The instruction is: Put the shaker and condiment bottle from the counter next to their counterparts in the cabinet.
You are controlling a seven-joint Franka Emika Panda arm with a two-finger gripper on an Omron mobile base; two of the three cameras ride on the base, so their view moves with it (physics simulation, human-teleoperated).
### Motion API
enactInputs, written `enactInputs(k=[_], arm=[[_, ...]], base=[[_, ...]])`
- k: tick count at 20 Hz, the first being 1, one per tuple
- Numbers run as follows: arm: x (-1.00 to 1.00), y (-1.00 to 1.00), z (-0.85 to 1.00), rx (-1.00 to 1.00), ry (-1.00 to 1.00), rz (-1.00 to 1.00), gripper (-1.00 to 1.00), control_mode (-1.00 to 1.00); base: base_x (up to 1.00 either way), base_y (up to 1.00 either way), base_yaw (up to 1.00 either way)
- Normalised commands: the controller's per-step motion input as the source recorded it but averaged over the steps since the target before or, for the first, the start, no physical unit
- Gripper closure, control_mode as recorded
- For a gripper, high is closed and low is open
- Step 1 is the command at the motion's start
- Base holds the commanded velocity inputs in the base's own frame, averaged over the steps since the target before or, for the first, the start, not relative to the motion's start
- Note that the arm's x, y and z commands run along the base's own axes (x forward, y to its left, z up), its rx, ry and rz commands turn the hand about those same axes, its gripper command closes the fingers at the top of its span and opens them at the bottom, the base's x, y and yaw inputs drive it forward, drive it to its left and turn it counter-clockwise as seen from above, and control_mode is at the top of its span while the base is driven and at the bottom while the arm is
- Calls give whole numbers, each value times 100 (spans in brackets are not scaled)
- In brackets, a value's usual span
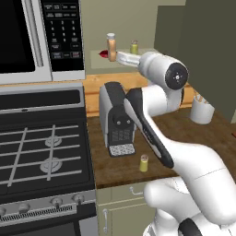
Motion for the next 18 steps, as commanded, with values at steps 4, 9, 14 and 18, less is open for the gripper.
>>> enactInputs(k=[4, 9, 14, 18], arm=[[-88, 0, 0, 0, 0, -13, -100, -100], [-100, -6, 0, 2, 0, -18, -100, -100], [-87, -32, -38, 1, 0, -19, -100, -100], [-87, -32, -75, 0, 0, -21, -100, -100]], base=[[0, 0, 0], [0, 0, 0], [0, 0, 0], [0, 0, 0]])
